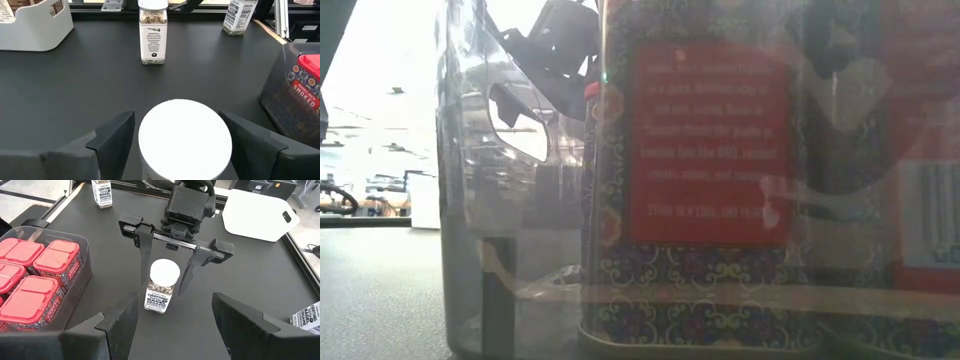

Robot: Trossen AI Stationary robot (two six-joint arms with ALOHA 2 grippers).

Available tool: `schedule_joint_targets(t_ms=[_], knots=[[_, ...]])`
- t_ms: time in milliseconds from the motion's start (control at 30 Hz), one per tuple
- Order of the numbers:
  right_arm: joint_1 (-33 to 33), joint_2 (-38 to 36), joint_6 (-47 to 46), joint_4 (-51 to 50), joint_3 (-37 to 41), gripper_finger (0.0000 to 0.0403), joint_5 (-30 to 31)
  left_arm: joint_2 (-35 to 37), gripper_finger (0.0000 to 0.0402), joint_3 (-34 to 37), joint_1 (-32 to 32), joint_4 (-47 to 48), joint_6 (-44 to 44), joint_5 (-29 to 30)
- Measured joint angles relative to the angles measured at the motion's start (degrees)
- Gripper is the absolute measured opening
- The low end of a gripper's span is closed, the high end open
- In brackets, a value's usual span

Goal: Sort spices by type
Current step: Put the white seasoning bottle into the left white bin

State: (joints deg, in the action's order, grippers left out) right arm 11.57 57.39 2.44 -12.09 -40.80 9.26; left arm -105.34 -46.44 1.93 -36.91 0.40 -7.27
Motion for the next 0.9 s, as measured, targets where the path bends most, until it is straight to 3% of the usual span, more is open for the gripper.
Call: schedule_joint_targets(t_ms=[167, 367, 533, 733, 900], knots=[[0.0, 0.0, 0.0, -0.2, 0.0, 0.0247, 0.0, 0.0, 0.0271, 0.0, 0.0, 0.1, 0.0, 0.0], [0.0, 0.0, 0.0, -0.2, 0.0, 0.0247, 0.0, 0.0, 0.0212, 0.0, 0.0, 0.1, 0.0, -0.1], [0.0, 0.0, 0.0, -0.2, 0.0, 0.0247, 0.0, 1.5, 0.0208, 0.0, 0.0, 1.6, 0.6, -0.1], [0.0, 0.0, -0.2, -0.1, 0.0, 0.0247, 0.0, 9.2, 0.0208, 0.0, -1.2, 9.6, 1.7, 1.0], [0.0, 0.0, -0.2, -0.1, 0.0, 0.0247, 0.0, 19.0, 0.0208, 0.0, -4.1, 20.5, 1.4, 10.6]])
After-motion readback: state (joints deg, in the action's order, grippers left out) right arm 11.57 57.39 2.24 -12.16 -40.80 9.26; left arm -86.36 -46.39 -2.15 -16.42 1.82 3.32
